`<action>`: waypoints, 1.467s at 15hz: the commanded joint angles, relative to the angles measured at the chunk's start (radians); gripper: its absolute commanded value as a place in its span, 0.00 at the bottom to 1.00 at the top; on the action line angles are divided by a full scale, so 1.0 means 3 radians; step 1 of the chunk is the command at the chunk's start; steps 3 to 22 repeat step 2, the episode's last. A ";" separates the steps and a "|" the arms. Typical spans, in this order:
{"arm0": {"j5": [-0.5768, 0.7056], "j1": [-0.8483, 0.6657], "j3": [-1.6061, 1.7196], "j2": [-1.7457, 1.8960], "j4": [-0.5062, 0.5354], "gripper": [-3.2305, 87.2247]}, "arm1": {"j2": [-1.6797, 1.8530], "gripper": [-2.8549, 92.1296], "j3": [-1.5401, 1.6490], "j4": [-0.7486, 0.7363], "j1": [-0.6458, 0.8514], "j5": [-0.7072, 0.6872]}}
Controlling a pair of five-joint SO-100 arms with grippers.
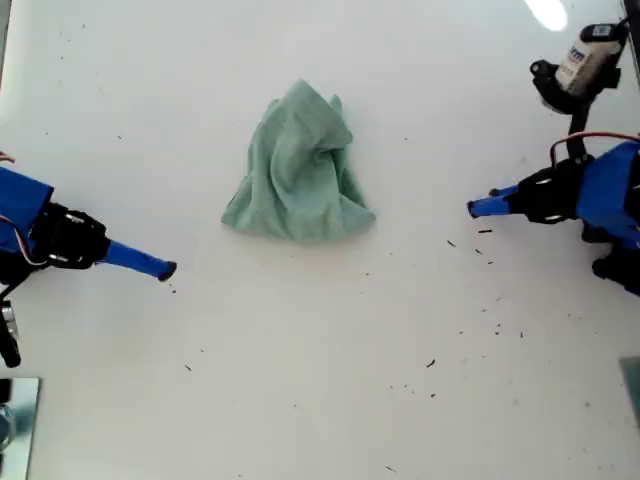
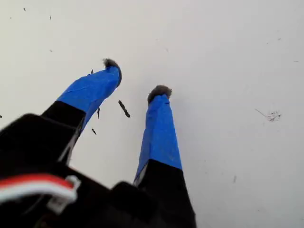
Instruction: Fold t shirt
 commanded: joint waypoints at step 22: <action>0.0015 0.0046 0.0031 0.0020 0.0005 0.22 | 0.0020 0.18 0.0153 0.0005 0.0010 -0.0072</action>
